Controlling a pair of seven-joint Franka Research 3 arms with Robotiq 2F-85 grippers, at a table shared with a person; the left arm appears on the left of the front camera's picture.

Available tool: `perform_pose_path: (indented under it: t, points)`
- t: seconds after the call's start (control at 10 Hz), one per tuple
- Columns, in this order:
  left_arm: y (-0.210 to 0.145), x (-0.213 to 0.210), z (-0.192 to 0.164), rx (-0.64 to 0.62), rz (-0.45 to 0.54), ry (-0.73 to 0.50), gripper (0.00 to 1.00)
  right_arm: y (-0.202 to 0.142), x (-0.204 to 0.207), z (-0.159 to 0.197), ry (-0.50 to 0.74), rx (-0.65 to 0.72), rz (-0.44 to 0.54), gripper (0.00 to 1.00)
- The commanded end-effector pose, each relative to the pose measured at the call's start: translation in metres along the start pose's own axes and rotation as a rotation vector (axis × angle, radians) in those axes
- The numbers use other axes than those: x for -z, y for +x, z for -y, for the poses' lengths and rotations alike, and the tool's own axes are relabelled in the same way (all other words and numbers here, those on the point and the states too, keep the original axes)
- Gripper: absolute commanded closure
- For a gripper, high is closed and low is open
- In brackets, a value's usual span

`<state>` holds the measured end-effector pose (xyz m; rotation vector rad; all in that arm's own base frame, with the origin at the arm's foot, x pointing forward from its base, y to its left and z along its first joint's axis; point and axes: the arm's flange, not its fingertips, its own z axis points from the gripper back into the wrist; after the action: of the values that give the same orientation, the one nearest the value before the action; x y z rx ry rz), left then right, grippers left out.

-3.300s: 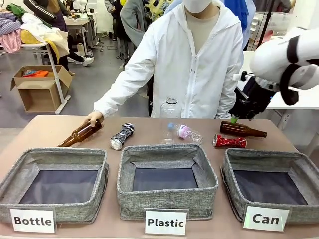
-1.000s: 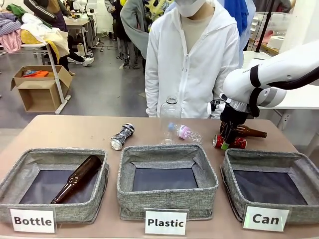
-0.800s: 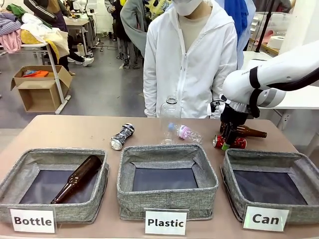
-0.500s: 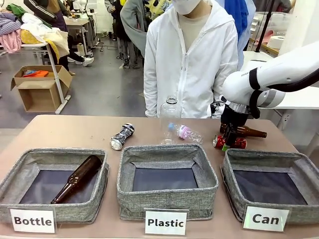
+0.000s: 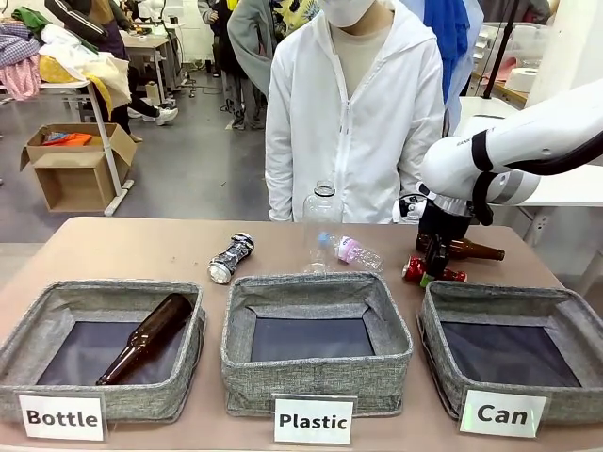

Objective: Sort the can waste into the basket.
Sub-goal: Pick up the can waste from the table and place it in the right Fabric basket.

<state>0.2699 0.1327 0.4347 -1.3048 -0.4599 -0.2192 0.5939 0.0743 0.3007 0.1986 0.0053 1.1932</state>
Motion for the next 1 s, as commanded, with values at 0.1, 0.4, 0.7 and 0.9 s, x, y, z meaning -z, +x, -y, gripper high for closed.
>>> perform_pose_path:
  t: [0.1,0.4,0.7,0.9]
  points:
    - [-0.002,-0.002,0.002,-0.009,0.000,-0.019,0.00,0.004,-0.010,0.001,-0.001,0.005,0.001,1.00]
    - [-0.002,-0.002,0.002,-0.009,0.000,-0.019,0.00,-0.006,-0.071,-0.019,-0.099,-0.028,0.078,1.00]
    - [-0.002,-0.002,0.002,-0.009,0.000,-0.019,0.00,-0.036,-0.142,-0.071,-0.127,-0.012,0.021,0.84]
    - [-0.002,-0.002,0.002,-0.009,0.000,-0.019,0.00,-0.075,-0.170,-0.127,-0.088,-0.090,-0.036,0.84]
